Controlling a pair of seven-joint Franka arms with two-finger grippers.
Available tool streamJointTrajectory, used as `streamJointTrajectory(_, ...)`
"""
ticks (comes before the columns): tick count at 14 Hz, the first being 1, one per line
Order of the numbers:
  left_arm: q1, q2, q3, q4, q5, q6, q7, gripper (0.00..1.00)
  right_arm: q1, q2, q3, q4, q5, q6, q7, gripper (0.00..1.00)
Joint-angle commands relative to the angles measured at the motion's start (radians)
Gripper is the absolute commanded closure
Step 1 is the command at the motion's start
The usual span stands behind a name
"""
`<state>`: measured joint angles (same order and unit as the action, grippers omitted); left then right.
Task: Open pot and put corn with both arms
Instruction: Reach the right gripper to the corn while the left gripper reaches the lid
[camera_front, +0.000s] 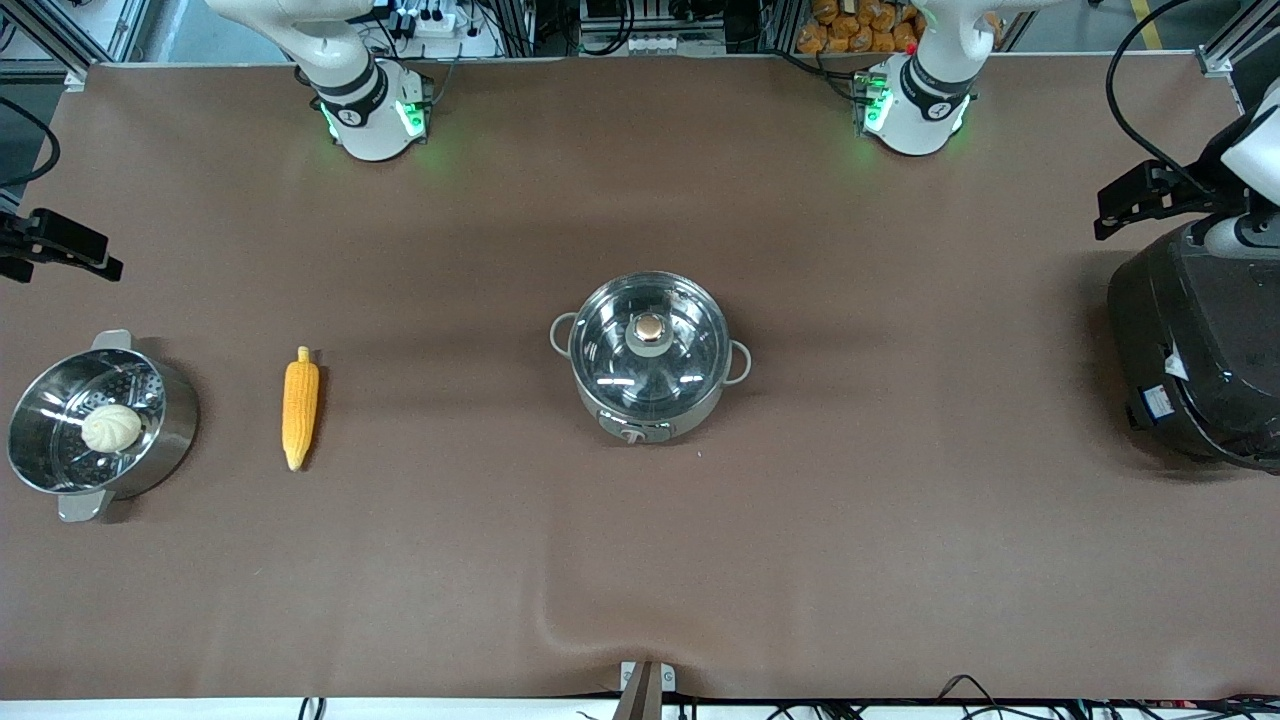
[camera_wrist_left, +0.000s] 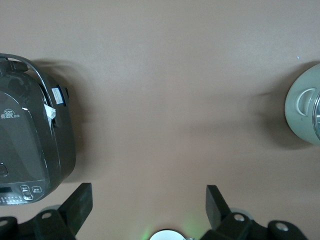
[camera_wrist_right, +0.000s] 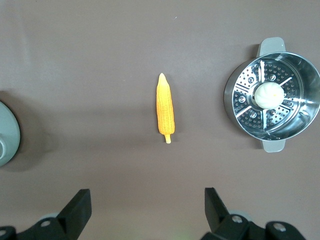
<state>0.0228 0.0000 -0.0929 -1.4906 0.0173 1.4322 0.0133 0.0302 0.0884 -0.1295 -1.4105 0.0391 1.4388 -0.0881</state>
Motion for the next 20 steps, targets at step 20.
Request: streamJointTrajectory(20,-0.248,0.219,-0.031,0.046,0.035,0.05,-0.315,0.0,0.02,0.007,-0.002,-0.505,0.007,0.564,-0.021,0.0)
